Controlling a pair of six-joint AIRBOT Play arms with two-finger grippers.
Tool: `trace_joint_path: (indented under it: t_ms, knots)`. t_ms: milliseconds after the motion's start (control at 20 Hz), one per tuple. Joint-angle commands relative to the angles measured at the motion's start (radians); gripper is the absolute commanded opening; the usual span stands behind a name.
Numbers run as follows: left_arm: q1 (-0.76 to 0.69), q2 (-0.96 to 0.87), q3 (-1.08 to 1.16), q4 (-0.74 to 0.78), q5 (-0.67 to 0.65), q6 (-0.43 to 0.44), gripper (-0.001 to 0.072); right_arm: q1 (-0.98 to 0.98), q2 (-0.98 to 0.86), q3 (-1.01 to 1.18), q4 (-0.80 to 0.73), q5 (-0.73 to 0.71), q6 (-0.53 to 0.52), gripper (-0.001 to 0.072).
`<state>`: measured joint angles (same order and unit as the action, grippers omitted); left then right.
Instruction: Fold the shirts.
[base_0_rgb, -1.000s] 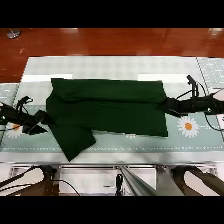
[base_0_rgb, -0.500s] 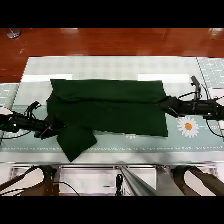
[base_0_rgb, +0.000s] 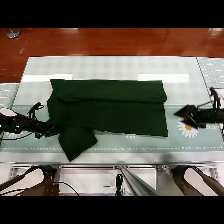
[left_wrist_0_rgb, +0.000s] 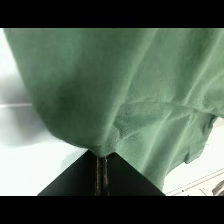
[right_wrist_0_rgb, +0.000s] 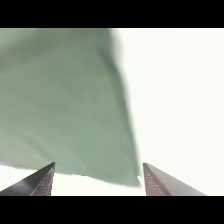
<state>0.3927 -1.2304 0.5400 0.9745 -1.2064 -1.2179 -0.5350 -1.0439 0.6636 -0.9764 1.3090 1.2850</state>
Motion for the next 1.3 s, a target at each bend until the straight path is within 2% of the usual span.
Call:
trace_joint_path:
  t_ms: [0, 300, 650, 750, 800, 850, 900, 950, 1050, 1250]
  knots:
    - [0.000, 0.003, 0.015, -0.014, -0.018, 0.006, 0.0022, -0.022, 0.001, -0.073, -0.201, 0.077, 0.109, 0.0630]
    - [0.000, 0.003, 0.020, -0.014, -0.025, 0.005, 0.0022, 0.132, -0.016, -0.163, -0.179, 0.024, 0.122, 0.0630]
    - [0.000, 0.003, 0.020, -0.015, -0.032, 0.005, 0.0022, 0.277, -0.104, -0.143, 0.015, -0.182, 0.117, 0.0629]
    - [0.000, 0.003, 0.020, -0.015, -0.032, 0.005, 0.0022, 0.299, -0.134, -0.129, 0.064, -0.231, 0.121, 0.0596]
    - [0.000, 0.003, 0.020, -0.014, -0.033, 0.005, 0.0022, 0.309, -0.147, -0.122, 0.089, -0.237, 0.115, 0.0437]
    - [0.000, 0.003, 0.020, -0.015, -0.033, 0.006, 0.0023, 0.319, -0.152, -0.120, 0.112, -0.237, 0.089, 0.0239]
    - [0.000, 0.003, 0.021, -0.015, -0.034, 0.006, 0.0023, 0.324, -0.152, -0.119, 0.149, -0.232, 0.016, 0.0032]
    - [0.000, 0.003, 0.023, -0.014, -0.040, 0.010, 0.0022, 0.315, -0.152, -0.108, 0.161, -0.216, -0.026, 0.0028]
    - [0.013, 0.003, 0.052, -0.016, -0.077, 0.046, 0.0023, 0.267, -0.152, -0.052, 0.157, -0.153, -0.027, 0.0028]
    - [0.031, -0.001, 0.199, -0.193, -0.070, 0.040, 0.0022, 0.213, -0.161, 0.124, 0.158, -0.090, -0.030, 0.0027]
